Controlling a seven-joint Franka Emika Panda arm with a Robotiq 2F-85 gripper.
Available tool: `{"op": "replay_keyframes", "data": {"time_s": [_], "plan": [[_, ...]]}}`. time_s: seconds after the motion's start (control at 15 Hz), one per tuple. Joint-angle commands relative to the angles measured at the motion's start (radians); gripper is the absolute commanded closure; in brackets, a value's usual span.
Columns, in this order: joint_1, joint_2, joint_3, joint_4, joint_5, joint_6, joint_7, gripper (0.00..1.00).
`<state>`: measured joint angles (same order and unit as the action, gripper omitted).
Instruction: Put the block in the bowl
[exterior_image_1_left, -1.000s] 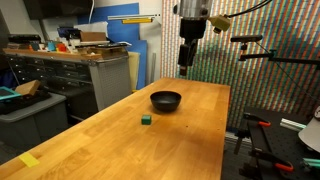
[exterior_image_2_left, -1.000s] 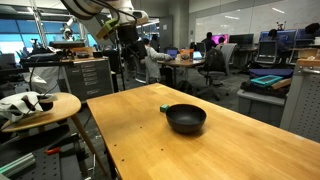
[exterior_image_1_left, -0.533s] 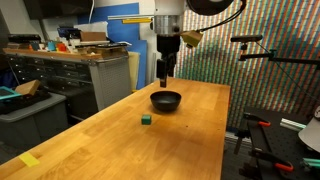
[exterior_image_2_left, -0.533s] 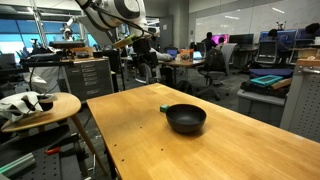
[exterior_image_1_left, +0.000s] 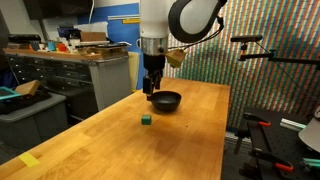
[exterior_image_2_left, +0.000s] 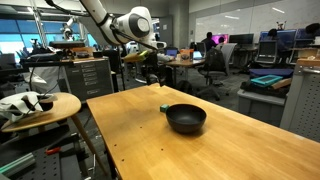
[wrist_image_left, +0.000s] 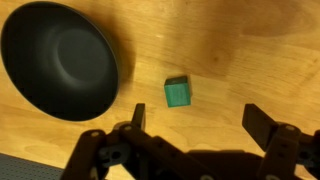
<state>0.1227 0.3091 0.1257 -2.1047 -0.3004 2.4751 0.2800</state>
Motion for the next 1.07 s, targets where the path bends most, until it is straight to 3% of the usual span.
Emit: {"op": "replay_keyframes", "data": {"time_s": [0.0,0.53,1.0], "plan": [[0.032,0.102,-0.049,0.080,-0.028,0.045,-0.073,0.00],[0.024,0.267,-0.055,0.217,0.012,0.072,-0.249,0.00],[-0.007,0.330,-0.032,0.283,0.070,0.014,-0.374,0.00]]}}
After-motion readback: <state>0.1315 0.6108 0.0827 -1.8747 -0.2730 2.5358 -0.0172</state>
